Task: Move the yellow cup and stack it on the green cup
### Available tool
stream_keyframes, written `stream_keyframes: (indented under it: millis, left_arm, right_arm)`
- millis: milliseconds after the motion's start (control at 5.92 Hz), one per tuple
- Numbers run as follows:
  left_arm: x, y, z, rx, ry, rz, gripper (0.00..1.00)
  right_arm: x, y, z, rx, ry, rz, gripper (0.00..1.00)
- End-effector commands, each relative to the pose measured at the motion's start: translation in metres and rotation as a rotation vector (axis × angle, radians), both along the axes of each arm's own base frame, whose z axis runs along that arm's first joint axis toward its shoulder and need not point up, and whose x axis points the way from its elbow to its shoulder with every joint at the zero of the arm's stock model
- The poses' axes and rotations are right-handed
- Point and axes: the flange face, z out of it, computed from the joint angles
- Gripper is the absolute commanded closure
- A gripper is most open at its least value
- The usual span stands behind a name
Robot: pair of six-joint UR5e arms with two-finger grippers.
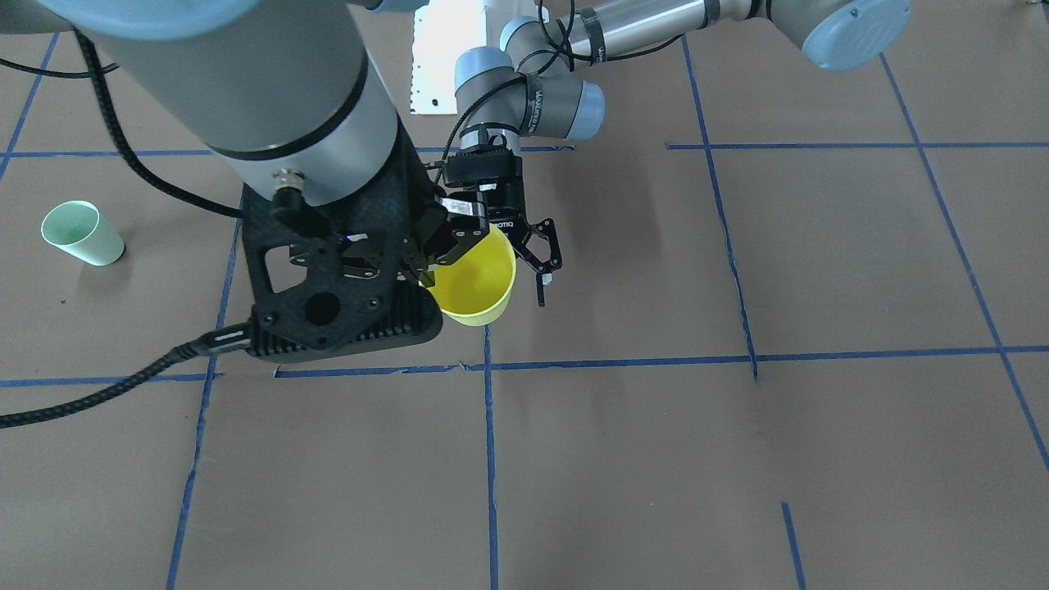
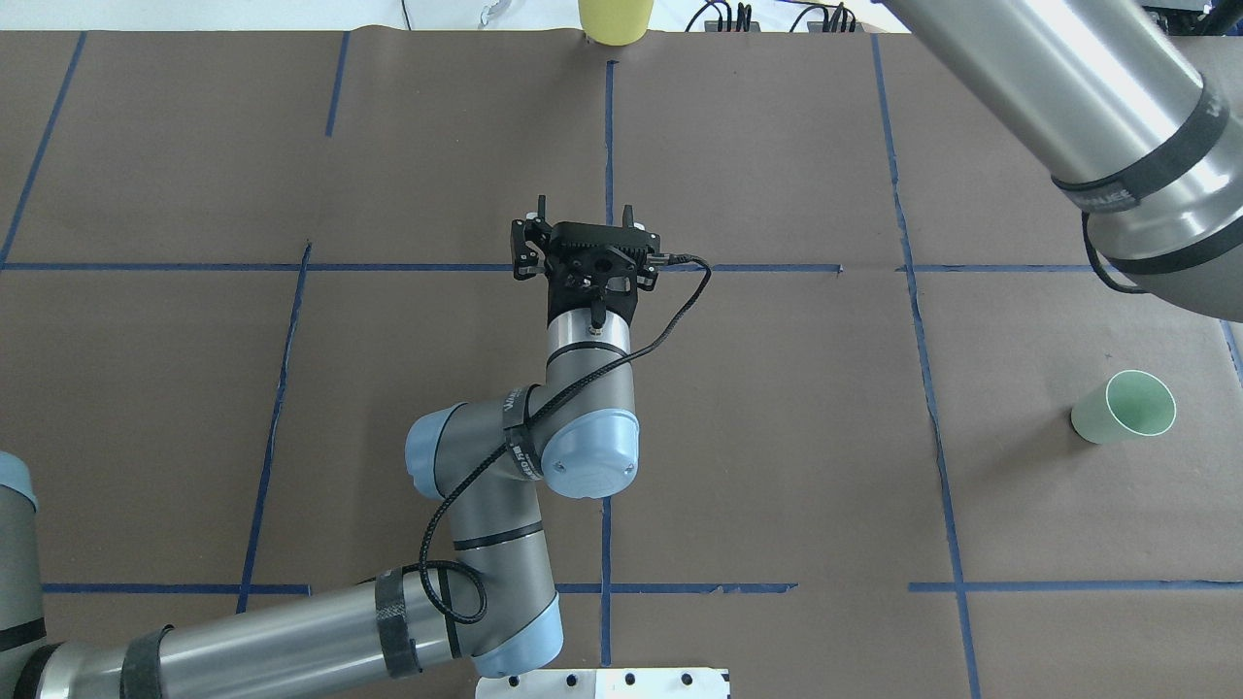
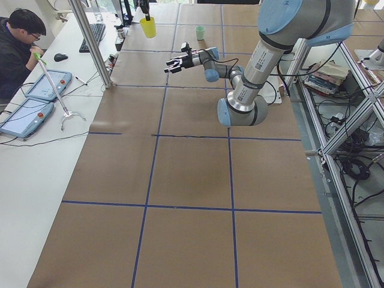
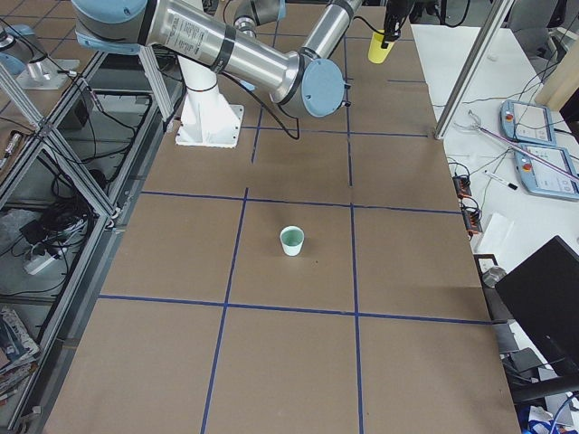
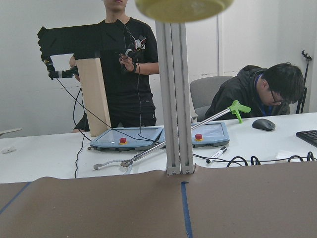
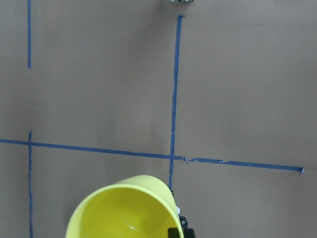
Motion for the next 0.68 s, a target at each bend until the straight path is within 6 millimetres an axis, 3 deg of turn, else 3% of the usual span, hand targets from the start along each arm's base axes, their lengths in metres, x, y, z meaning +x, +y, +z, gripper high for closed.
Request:
stream_keyframes:
  millis: [0,169,338,506]
  left_arm:
    - [-0.04,-0.034,0.0,0.018,0.015,0.184,0.0]
    - [-0.085,-0.065,0.005,-0.005,0.023,0.26,0.0]
    - [-0.113,-0.091,0.034,-0.09,0.016,0.379,0.0]
    - [-0.149,-0.108,0.035,-0.191,0.017,0.492,0.0]
  right_arm:
    - [0.033,-0.017,0.035,-0.031,0.017,0.047,1.0]
    - [0.053,-0.007,0.068,-0.01,0.013,0.055,1.0]
    - [0.069,0.021,0.109,0.023,0.004,0.048,1.0]
    - [0.09,0.053,0.149,0.058,-0.004,0.042,1.0]
